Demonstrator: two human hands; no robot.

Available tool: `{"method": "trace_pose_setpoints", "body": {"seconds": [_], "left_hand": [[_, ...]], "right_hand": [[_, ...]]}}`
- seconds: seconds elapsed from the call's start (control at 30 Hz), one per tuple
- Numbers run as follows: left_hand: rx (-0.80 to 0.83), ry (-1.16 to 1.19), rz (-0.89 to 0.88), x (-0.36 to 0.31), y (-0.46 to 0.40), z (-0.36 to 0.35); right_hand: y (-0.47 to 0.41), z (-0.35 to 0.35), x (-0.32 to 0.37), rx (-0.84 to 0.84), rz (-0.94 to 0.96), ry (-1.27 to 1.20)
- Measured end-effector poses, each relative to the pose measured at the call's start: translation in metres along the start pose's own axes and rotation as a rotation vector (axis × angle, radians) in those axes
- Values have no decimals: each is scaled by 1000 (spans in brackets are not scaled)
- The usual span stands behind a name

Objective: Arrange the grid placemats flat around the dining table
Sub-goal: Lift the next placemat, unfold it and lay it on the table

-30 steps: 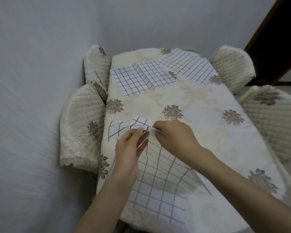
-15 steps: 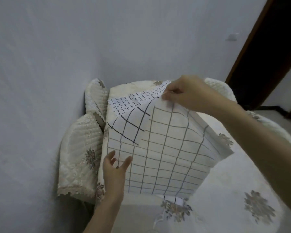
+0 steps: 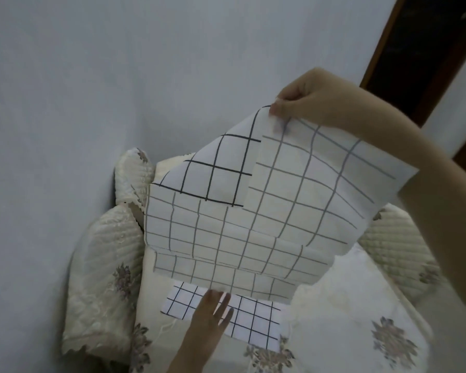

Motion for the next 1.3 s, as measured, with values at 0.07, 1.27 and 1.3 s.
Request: {"method": "trace_pose_setpoints", "body": {"seconds": [0.07, 1.27, 1.3], "left_hand": [[-7, 97, 28, -1, -2, 4], [-293, -853, 39, -74, -77, 100], [-292, -854, 59, -69, -77, 107]], "right_hand": [[-1, -2, -18, -10, -83, -5], [221, -287, -334, 147, -1119, -488], [228, -297, -333, 140, -1124, -518]]}}
Point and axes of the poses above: each hand's wrist, its own y-axis away from the middle knuckle, its own z-axis out of the back of the hand, x = y × z, the point moved 4 cm from there along -y, towards the middle knuckle, and after that the axes turned 5 degrees about x, right-handed, at the moved point
